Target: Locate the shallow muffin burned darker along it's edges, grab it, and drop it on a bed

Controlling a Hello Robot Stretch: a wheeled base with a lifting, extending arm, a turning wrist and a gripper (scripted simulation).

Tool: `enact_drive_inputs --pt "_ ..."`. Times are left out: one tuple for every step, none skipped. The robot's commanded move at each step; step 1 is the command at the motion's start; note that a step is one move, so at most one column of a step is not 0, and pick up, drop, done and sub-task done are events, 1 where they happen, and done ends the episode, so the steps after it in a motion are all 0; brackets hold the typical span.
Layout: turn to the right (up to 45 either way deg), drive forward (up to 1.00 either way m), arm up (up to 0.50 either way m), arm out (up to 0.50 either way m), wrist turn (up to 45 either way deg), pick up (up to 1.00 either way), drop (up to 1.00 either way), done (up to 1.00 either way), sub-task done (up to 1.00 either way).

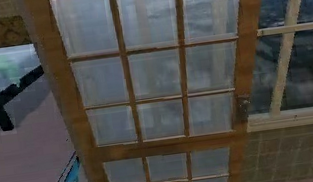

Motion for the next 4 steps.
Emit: enact_drive_inputs --pt "-24.0 0.00 0.00 0.00 0.0 0.00 0.00 0.00 0.00" --pt "0.0 0.25 0.00 0.00 0.0 0.00 0.00 0.00 0.00" --pt "-18.0 0.00 0.00 0.00 0.0 0.00 0.00 0.00 0.00" --pt "0.0 0.15 0.00 0.00 0.0 0.00 0.00 0.00 0.00"
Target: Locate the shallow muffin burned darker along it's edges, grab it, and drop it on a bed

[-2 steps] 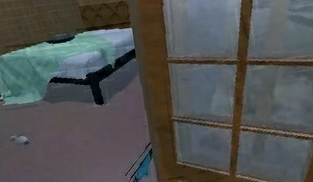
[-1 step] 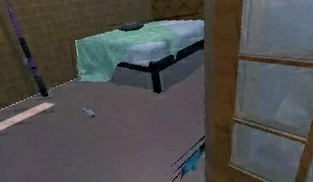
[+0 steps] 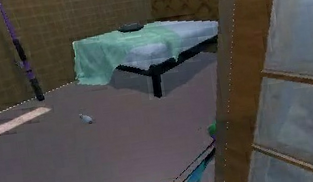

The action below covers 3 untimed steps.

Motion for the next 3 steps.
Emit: enact_drive_inputs --pt "-18.0 0.00 0.00 0.00 0.0 0.00 0.00 0.00 0.00" --pt "0.0 0.60 0.00 0.00 0.0 0.00 0.00 0.00 0.00" --pt "-9.0 0.00 0.00 0.00 0.0 0.00 0.00 0.00 0.00"
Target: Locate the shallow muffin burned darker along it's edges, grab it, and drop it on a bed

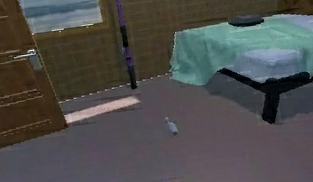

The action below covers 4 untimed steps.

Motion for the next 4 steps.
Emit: enact_drive_inputs --pt "0.0 0.45 0.00 0.00 0.0 0.00 0.00 0.00 0.00" --pt "45.0 0.00 0.00 0.00 0.0 0.00 0.00 0.00 0.00" --pt "3.0 0.00 0.00 0.00 0.0 0.00 0.00 0.00 0.00" --pt "0.0 1.00 0.00 0.00 0.0 0.00 0.00 0.00 0.00"
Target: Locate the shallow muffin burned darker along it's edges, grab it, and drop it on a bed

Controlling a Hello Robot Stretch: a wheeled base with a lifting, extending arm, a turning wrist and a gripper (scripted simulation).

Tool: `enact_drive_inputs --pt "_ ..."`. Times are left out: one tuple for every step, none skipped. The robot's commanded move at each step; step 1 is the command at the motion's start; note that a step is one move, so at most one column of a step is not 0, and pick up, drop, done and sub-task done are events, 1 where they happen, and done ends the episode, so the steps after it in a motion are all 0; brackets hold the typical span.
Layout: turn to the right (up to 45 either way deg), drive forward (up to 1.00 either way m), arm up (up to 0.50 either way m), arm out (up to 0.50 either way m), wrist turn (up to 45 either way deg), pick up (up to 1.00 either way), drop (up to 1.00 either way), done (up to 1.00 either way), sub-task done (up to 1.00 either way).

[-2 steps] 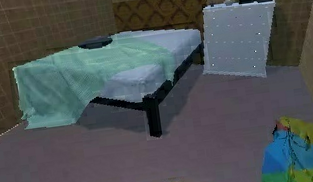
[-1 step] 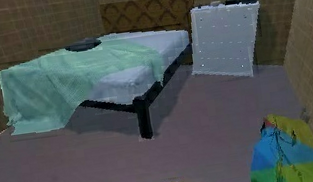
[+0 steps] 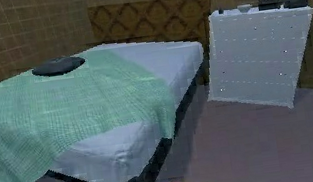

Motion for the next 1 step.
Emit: enact_drive_inputs --pt "0.0 0.10 0.00 0.00 0.0 0.00 0.00 0.00 0.00"
